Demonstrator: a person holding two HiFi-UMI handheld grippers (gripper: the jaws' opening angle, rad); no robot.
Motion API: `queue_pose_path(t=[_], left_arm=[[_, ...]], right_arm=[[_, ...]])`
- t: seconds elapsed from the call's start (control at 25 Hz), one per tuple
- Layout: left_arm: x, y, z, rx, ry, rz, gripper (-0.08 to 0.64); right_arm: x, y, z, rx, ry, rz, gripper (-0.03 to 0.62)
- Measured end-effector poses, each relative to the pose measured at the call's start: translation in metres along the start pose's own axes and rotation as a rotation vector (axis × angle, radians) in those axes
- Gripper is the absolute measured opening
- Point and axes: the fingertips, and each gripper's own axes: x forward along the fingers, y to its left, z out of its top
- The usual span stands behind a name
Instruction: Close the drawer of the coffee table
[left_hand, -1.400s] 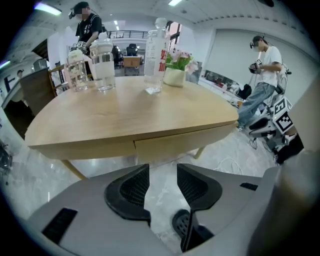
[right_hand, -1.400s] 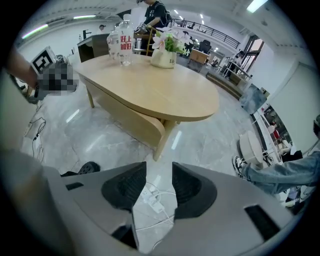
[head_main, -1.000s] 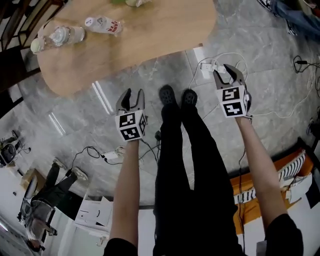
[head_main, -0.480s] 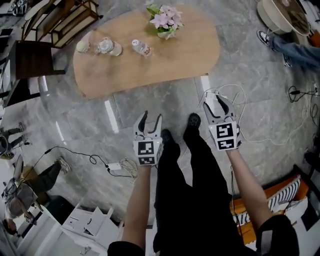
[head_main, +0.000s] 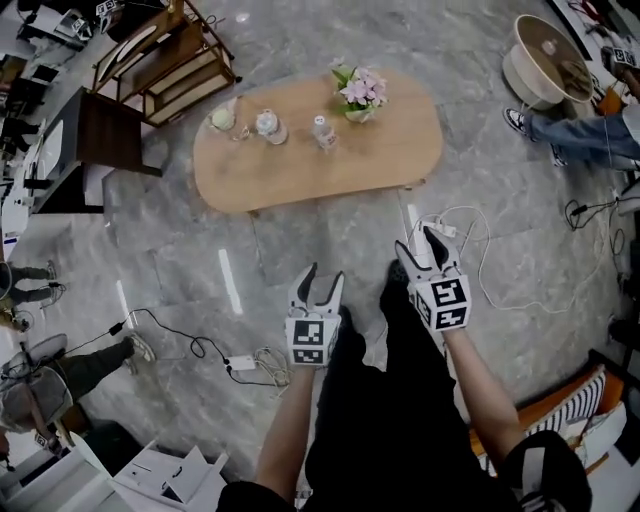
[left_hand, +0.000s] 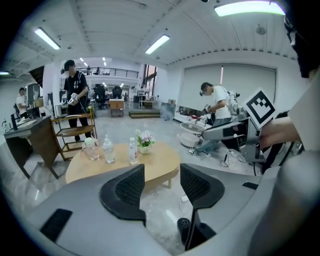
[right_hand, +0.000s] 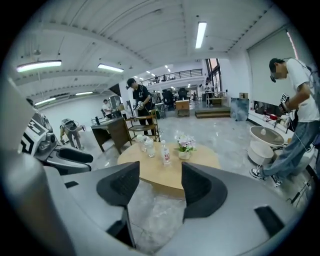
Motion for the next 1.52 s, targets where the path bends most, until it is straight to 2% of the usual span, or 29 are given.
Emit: queue_pose_path(t=[0.16,0.24,0.4,0.6,0.68,0.8,0.92,1.0,1.2,1.52], left_arm=[[-0.059,0.003,0.026,-0.027,-0.115,-0.034,0.219],[-0.089,0.002,0.040,-0.025,-0.170,-0.060,0.219],[-0.144,0.000,0.067,-0.017,-0.276,-0.109,0.218],[-0.190,-0.001,0.084,0.008,-0.345,-0.155,0.207],[-0.205,-0.003,0.092,0.019,-0.372,-0.170,0.187],[-0.223,-0.009,0.101,0.013,-0.401,-0.199,0.159],[-0.240,-0.017,0.109,0.014,-0.435,-0.229,0.090],[-0.251,-0.021,0.114,0.022,-0.460,-0.234,0.074],[-0.270,-0.019,0.117,0.013,-0.505,-0.234,0.061],[-0.277,-0.016,0.113,0.005,-0.504,-0.233,0.061]], right_arm=[[-0.038,0.057,0.029,-0.035,-0.080,0.005,0.225],[-0.060,0.085,0.048,-0.068,-0.136,-0.005,0.225],[-0.104,0.129,0.084,-0.075,-0.244,-0.042,0.225],[-0.147,0.165,0.113,-0.088,-0.341,-0.065,0.224],[-0.161,0.175,0.117,-0.089,-0.359,-0.069,0.218],[-0.180,0.185,0.116,-0.083,-0.375,-0.067,0.169],[-0.198,0.193,0.113,-0.071,-0.385,-0.066,0.135],[-0.209,0.197,0.110,-0.058,-0.392,-0.064,0.108],[-0.222,0.199,0.101,-0.026,-0.395,-0.071,0.039],[-0.229,0.205,0.101,-0.023,-0.385,-0.027,0.014]])
